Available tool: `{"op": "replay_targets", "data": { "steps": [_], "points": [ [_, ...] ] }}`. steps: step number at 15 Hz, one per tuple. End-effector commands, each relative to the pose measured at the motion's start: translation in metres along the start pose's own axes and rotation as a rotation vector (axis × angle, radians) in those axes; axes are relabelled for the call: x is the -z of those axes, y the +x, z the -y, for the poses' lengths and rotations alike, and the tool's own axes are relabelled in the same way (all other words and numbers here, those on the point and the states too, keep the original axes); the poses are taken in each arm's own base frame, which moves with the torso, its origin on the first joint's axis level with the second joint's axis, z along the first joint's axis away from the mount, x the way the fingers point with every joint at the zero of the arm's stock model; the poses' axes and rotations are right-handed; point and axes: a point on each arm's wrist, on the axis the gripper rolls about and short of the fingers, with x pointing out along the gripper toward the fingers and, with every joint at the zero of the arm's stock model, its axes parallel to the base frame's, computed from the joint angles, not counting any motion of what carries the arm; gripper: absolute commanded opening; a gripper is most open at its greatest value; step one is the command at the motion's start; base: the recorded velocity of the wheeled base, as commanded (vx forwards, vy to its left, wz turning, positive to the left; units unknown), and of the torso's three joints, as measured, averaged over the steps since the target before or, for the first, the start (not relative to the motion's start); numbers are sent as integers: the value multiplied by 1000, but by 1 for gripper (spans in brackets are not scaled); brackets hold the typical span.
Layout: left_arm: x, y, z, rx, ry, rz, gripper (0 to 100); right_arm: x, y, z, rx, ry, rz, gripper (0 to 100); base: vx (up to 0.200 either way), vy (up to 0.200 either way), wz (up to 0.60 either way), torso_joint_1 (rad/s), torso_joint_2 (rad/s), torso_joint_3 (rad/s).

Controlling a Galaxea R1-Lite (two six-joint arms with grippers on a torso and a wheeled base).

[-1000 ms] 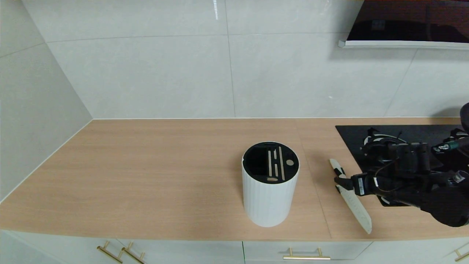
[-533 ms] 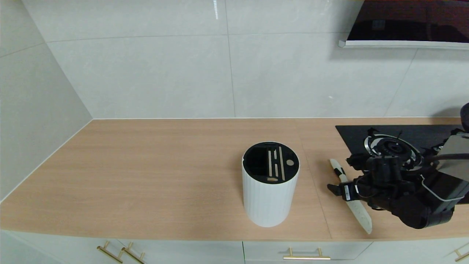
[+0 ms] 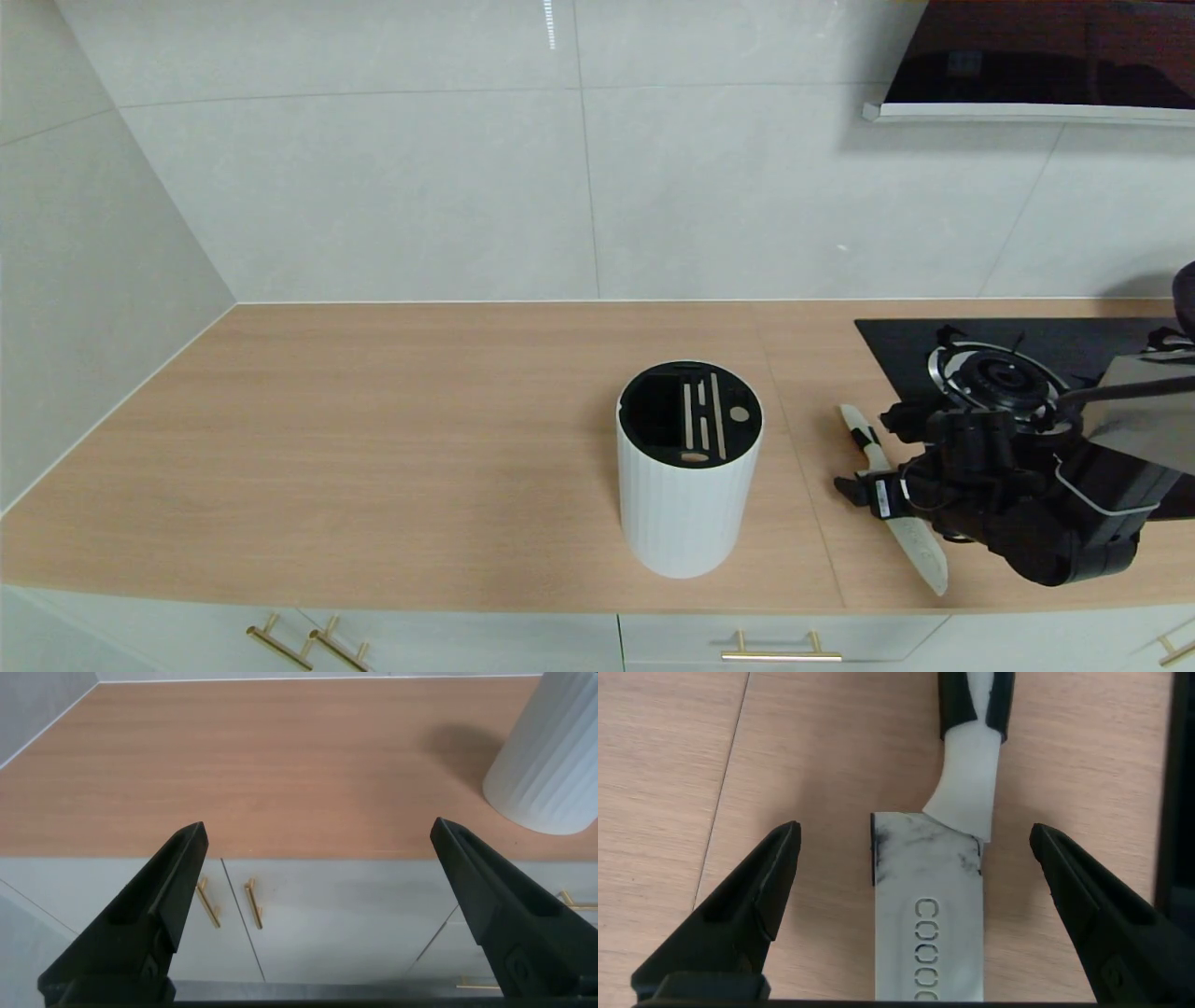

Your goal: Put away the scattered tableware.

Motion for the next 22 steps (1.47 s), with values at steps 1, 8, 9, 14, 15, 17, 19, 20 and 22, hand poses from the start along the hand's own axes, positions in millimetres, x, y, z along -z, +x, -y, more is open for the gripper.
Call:
{"op": "replay_targets", "data": {
  "steps": [1, 8, 9, 14, 15, 17, 19, 20, 22],
  "points": [
    [0, 0, 0, -1, 0, -1, 100, 0, 0, 0, 1, 0, 0, 100, 0, 0, 0, 0, 0, 0],
    [0, 0, 0, -1, 0, -1, 100, 3, 2, 1, 25, -2, -10, 100, 0, 0, 0, 0, 0, 0],
    [0, 0, 0, -1, 0, -1, 100, 3, 2, 1, 25, -2, -10, 0, 0, 0, 0, 0, 0, 0],
    [0, 0, 0, -1, 0, 1, 100, 8, 4, 0, 25, -6, -26, 0, 0, 0, 0, 0, 0, 0],
    [0, 0, 0, -1, 0, -1, 100, 7, 4, 0, 26, -4, -24, 0, 0, 0, 0, 0, 0, 0],
    [0, 0, 0, -1, 0, -1, 100, 6, 3, 0, 26, -4, -19, 0, 0, 0, 0, 0, 0, 0],
    [0, 0, 0, -1, 0, -1, 100, 2, 1, 1, 29, -2, -7, 0, 0, 0, 0, 0, 0, 0],
    [0, 0, 0, -1, 0, -1, 100, -5, -5, 1, 35, 0, 15, 0, 0, 0, 0, 0, 0, 0],
    [0, 1, 0, 1, 2, -7, 100, -28, -27, 2, 37, 7, 86, 0, 0, 0, 0, 0, 0, 0]
  ]
}}
